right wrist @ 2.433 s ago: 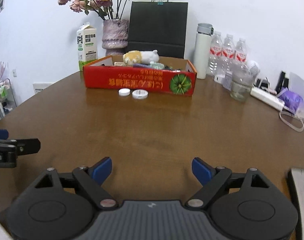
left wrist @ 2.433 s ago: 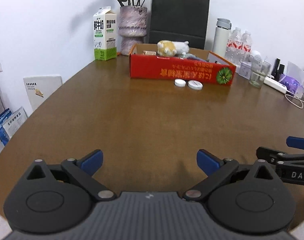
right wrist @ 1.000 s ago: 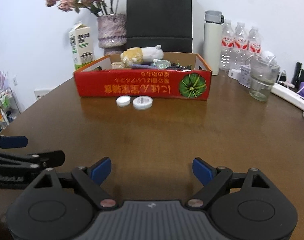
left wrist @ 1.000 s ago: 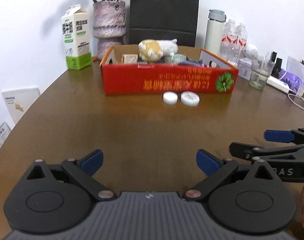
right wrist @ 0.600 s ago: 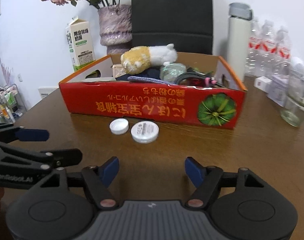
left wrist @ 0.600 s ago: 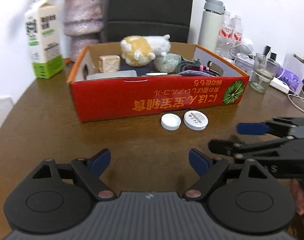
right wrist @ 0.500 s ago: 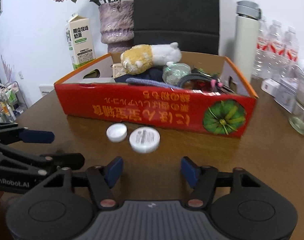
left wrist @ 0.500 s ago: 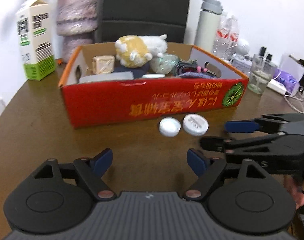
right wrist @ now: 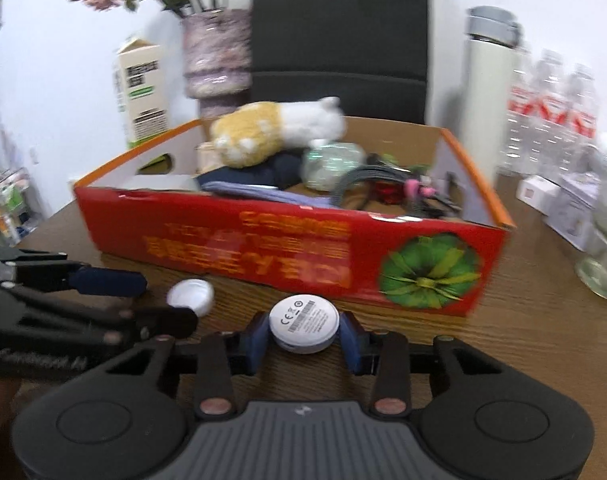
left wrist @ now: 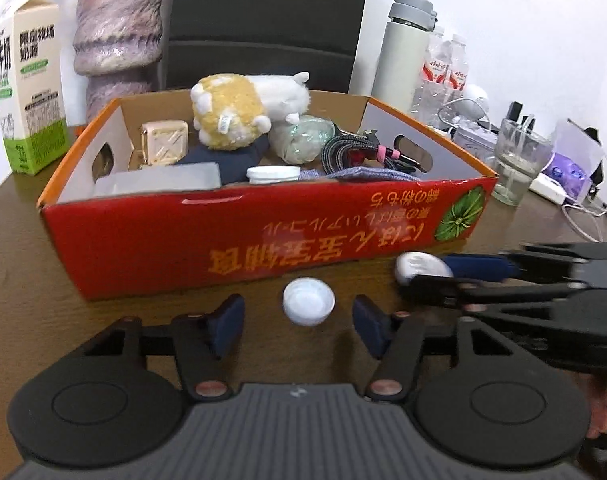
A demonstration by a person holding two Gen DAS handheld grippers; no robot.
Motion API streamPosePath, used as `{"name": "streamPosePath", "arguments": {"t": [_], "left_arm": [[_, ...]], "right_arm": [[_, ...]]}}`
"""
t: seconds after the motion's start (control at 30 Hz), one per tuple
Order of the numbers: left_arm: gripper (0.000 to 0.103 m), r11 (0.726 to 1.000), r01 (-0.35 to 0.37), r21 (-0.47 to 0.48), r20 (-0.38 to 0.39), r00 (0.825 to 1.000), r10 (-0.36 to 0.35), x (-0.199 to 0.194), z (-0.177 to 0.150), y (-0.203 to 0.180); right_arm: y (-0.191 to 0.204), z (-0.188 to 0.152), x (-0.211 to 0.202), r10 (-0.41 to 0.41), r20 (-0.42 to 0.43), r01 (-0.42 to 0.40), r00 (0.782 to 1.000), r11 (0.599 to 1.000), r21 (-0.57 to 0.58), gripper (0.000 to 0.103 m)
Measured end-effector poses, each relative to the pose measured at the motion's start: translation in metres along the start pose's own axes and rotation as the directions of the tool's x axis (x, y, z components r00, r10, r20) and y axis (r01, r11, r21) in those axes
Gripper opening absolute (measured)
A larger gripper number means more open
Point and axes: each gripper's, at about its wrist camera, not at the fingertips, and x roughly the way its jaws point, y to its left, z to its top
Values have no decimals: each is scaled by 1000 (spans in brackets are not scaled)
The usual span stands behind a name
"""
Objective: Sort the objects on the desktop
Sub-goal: 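Grasp the small white cap with the left tool while the right tool grasps the round white lid, then lift and carry the cap and lid with both tools over the red box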
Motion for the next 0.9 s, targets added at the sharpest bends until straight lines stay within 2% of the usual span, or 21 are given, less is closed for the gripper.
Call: {"name": "streamPosePath", "arguments": {"t": [0.07,0.1,0.13,0.3,0.5,0.63,0.8,0.9], "left_arm": [[50,1000,-6,11,3,1000,6,3,1,-5],[36,1000,-7,17,5,1000,7,4,1,-7],[29,1000,-10,24,6,1000,10,4,0,-9],[29,996,-84,37,17,996,83,-9,-5,-19],[29,986,-165,16,103,981,162,-69,-21,-33],[29,984,-175,-44,136,974,180,-111,-39,-40],[29,977,-205,-65,154,965,212,-153,-69,-53],[29,976,-198,-87,153,966,209,-174,-84,-60]], "right_arm": [[-9,-4,-9,-8,10,8,1000,1000,28,37],[-11,-5,-13,-12,15,11,1000,999,35,37],[-13,-7,-16,-16,19,15,1000,999,41,37],[-11,-10,-33,-13,45,11,999,999,49,37],[8,-21,-77,10,108,-15,994,999,46,37],[25,-38,-110,19,135,-24,991,999,39,37],[40,-65,-148,-43,176,36,983,998,42,37],[42,-79,-166,-58,180,51,982,998,44,37]]}}
